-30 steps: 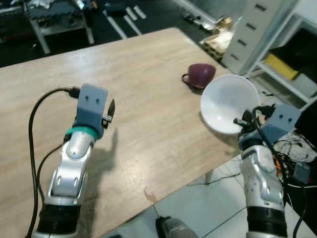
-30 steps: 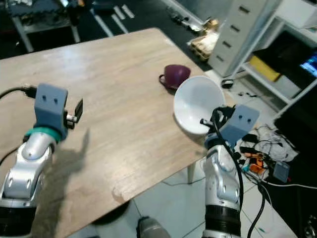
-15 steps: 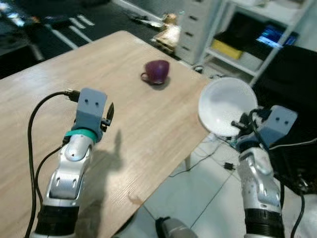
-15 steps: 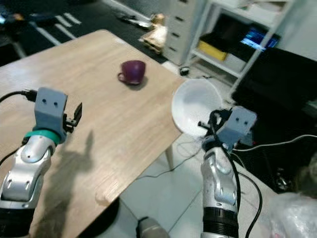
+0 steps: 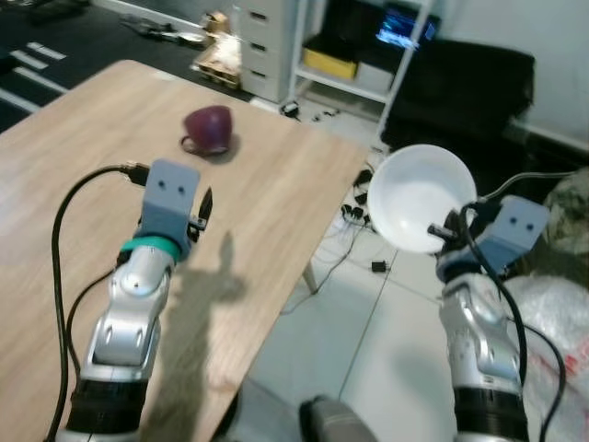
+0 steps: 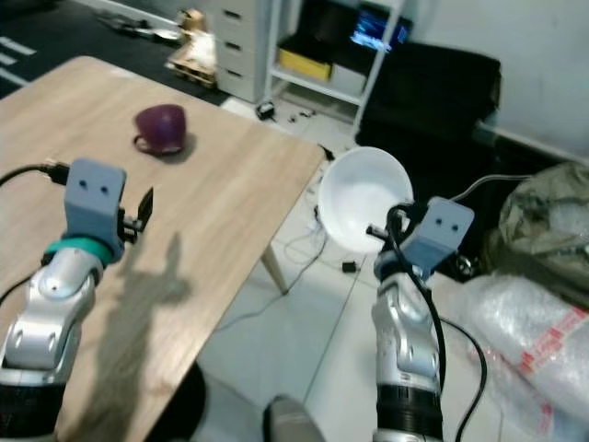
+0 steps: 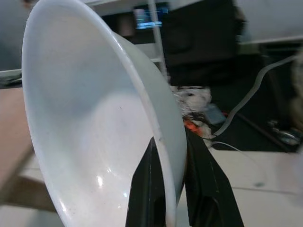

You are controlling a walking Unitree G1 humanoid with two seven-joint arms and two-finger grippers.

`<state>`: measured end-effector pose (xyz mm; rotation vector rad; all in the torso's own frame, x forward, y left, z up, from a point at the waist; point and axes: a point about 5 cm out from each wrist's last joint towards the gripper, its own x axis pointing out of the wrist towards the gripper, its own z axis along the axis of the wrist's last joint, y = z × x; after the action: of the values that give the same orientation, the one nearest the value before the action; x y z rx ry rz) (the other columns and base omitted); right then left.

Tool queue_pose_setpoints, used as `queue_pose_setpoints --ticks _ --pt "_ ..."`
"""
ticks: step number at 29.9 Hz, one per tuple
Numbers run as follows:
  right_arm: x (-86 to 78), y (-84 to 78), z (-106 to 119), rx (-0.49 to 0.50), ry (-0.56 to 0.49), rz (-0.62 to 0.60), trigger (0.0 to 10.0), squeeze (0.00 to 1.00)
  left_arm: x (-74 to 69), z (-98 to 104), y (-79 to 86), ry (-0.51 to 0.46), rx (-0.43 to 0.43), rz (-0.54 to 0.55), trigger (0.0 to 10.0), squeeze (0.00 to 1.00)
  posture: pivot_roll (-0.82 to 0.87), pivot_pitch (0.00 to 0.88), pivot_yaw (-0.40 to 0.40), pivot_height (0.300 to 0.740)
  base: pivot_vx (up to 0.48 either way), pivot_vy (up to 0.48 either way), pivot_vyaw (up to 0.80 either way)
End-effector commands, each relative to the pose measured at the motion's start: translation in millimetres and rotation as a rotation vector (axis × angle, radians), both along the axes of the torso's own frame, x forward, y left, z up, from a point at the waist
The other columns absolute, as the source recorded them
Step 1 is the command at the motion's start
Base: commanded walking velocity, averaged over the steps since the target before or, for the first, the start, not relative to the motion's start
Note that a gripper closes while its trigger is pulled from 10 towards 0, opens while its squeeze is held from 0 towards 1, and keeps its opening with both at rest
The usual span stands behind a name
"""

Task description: Setting the table

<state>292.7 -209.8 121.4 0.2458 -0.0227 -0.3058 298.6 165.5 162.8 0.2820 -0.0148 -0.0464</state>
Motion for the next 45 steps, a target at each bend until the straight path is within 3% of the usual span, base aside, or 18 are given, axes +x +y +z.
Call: queue_pose_setpoints --ticks 1,45 --pt "-1.9 -4.7 1.4 -0.008 -0.005 -0.020 10.0 0.00 -0.1 -4.3 -1.9 0.019 -0.003 -0.011 10.0 0.00 -0.10 0.000 0.060 0.740 0.000 0.000 -0.80" --pt "-0.7 -3.2 1.4 -0.045 0.000 -0.008 10.0 0.00 0.3 -4.7 -6.1 0.020 -0.014 -0.045 10.0 0.00 -0.10 0.000 0.058 0.740 0.000 0.000 -0.80"
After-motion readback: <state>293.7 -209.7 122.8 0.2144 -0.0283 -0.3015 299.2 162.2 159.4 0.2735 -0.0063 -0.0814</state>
